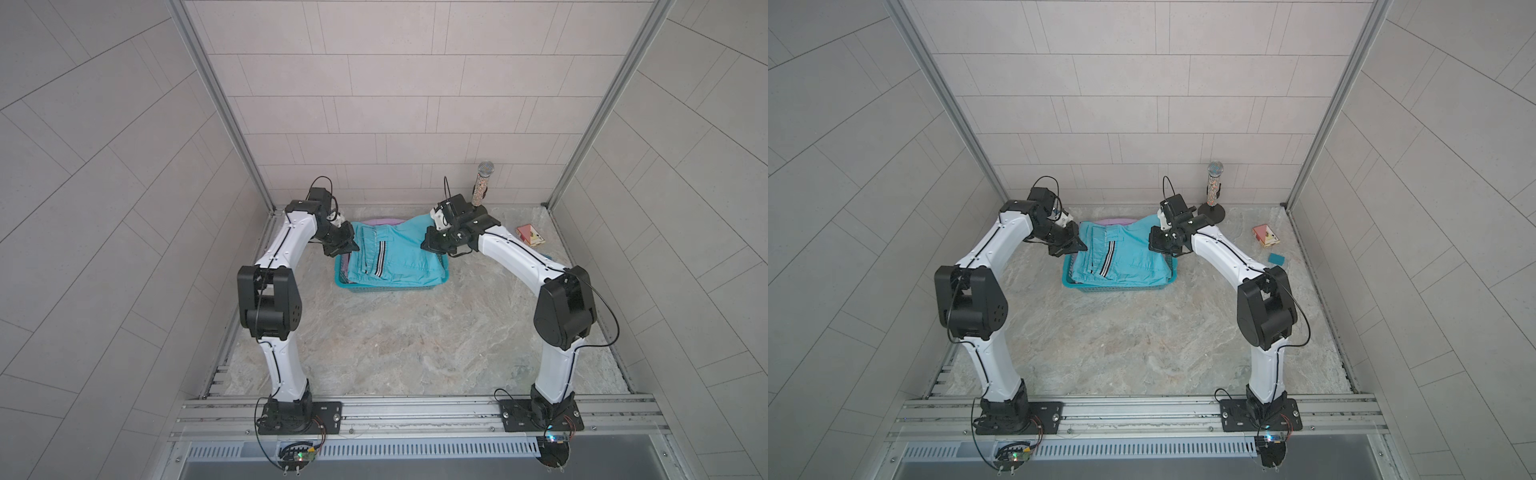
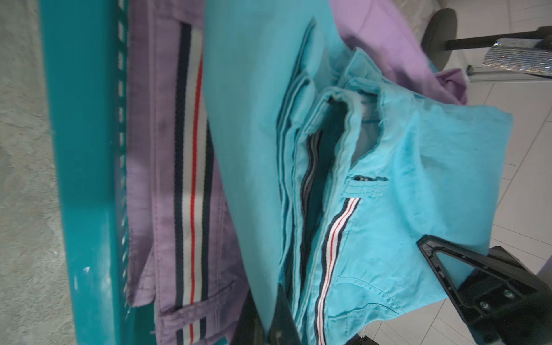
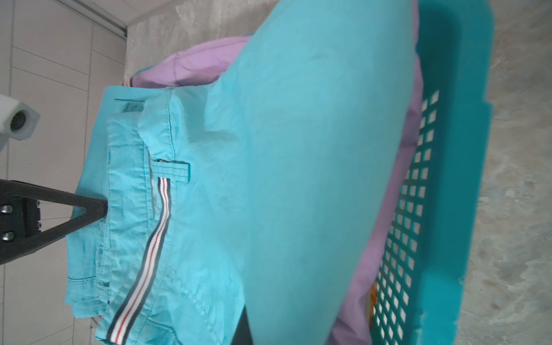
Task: Put the folded long pants in the basket
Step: Place the long pant in the basket.
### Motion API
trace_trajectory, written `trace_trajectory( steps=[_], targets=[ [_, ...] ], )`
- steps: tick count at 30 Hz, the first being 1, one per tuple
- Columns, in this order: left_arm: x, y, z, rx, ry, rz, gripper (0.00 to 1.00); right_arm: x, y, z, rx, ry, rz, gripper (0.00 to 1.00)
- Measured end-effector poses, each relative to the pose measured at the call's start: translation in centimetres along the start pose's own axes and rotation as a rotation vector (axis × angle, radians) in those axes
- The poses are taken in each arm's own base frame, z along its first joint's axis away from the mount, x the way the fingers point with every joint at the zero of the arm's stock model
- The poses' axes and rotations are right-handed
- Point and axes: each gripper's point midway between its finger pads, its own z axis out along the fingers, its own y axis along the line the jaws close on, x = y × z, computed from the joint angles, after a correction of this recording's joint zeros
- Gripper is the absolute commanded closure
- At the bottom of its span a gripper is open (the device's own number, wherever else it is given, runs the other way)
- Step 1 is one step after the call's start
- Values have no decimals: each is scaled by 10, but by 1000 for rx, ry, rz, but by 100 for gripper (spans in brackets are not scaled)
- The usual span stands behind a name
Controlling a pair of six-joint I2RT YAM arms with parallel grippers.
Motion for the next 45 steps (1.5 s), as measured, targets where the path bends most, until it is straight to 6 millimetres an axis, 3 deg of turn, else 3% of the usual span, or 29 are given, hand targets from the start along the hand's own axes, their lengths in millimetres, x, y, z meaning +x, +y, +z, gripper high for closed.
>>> trace_trajectory(
  steps=[6,11,19,26,27,28,29,30,35,36,38,41,42,45],
  targets=[
    [-4,23,14,-33,11,-46,100,2,-12,20,4,18,8,100],
    [-9,23,11,-18,-20,-51,100,1,-10,21,-6,9,1,100],
    [-22,13,-12,18,-134,-20,100,-5,-1,21,-12,-32,-41,100],
    [-27,37,13,13,-107,-84,100,2,-14,37,5,-42,-54,100],
    [-27,40,17,12,-103,-91,95,3,-15,39,8,-41,-58,100],
    [-27,42,18,13,-101,-94,79,4,-16,39,11,-42,-62,98],
    [-26,42,19,14,-101,-97,64,3,-16,39,12,-43,-66,91],
    [-27,42,18,15,-108,-97,58,3,-16,39,14,-44,-70,81],
    [-21,28,-3,49,-148,-77,45,1,-21,33,47,-48,-89,57],
    [-18,24,-12,52,-163,-72,46,1,-21,29,56,-50,-94,55],
    [-11,15,-31,58,-198,-55,58,1,-21,16,74,-54,-106,55],
    [3,0,-67,74,-274,-21,94,-3,-13,-16,85,-86,-119,54],
    [9,-4,-78,79,-299,-12,100,-5,-8,-29,84,-104,-127,55],
    [29,-12,-92,94,-335,15,100,-6,17,-67,52,-164,-161,59]
  ],
)
